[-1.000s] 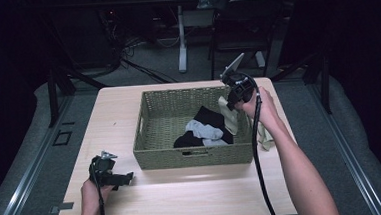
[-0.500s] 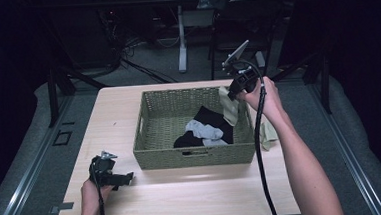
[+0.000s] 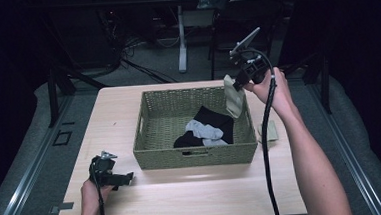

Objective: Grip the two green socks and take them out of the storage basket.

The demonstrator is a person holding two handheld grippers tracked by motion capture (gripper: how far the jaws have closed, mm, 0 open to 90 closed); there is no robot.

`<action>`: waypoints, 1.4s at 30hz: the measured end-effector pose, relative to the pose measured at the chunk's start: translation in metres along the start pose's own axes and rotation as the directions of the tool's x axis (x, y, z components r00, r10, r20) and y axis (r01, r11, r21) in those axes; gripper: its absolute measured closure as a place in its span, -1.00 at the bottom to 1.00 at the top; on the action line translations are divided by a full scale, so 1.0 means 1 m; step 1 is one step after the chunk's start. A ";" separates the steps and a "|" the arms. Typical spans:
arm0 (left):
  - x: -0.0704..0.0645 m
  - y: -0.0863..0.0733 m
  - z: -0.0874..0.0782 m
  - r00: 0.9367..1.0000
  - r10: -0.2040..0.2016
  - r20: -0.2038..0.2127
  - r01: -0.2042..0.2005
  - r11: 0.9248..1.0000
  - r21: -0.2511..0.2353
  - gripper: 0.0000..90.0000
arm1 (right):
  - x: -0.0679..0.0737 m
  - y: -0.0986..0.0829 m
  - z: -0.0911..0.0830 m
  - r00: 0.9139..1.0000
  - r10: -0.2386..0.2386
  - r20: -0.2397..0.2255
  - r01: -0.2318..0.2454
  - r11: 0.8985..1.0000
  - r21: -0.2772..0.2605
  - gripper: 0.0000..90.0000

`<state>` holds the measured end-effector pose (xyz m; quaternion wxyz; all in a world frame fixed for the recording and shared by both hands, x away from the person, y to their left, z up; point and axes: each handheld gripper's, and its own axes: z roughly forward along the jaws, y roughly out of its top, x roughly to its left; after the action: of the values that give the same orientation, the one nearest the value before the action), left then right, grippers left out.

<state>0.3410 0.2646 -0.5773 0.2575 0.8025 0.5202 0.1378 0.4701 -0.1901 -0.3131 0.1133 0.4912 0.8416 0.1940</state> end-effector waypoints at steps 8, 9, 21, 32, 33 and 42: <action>0.000 0.000 0.000 1.000 -0.001 0.000 0.001 1.000 0.002 -0.99 | -0.009 -0.005 -0.019 1.000 0.015 0.014 -0.015 0.999 -0.039 0.93; 0.000 0.000 0.000 1.000 -0.001 0.000 0.001 1.000 0.002 -0.99 | -0.013 -0.008 -0.023 1.000 0.023 0.018 -0.022 0.999 -0.050 0.93; 0.000 0.000 -0.001 1.000 -0.001 -0.001 0.001 1.000 0.003 -0.99 | -0.048 -0.034 -0.043 0.994 0.097 0.043 -0.093 0.992 -0.084 0.93; 0.000 0.000 0.000 1.000 -0.001 -0.001 0.001 1.000 0.005 -0.99 | -0.073 -0.062 -0.036 0.986 0.156 0.059 -0.151 0.985 -0.085 0.93; 0.000 0.000 0.000 1.000 0.005 0.000 -0.005 1.000 0.009 -0.99 | -0.077 -0.069 -0.031 0.984 0.173 0.047 -0.168 0.982 -0.088 0.93; 0.000 0.000 0.000 1.000 0.006 -0.001 -0.006 1.000 0.010 -0.99 | -0.091 -0.097 0.009 0.976 0.214 0.042 -0.213 0.976 -0.038 0.93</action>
<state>0.3405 0.2647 -0.5775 0.2529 0.8052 0.5187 0.1364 0.4428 -0.3105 -0.3640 0.1196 0.5811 0.7777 0.2078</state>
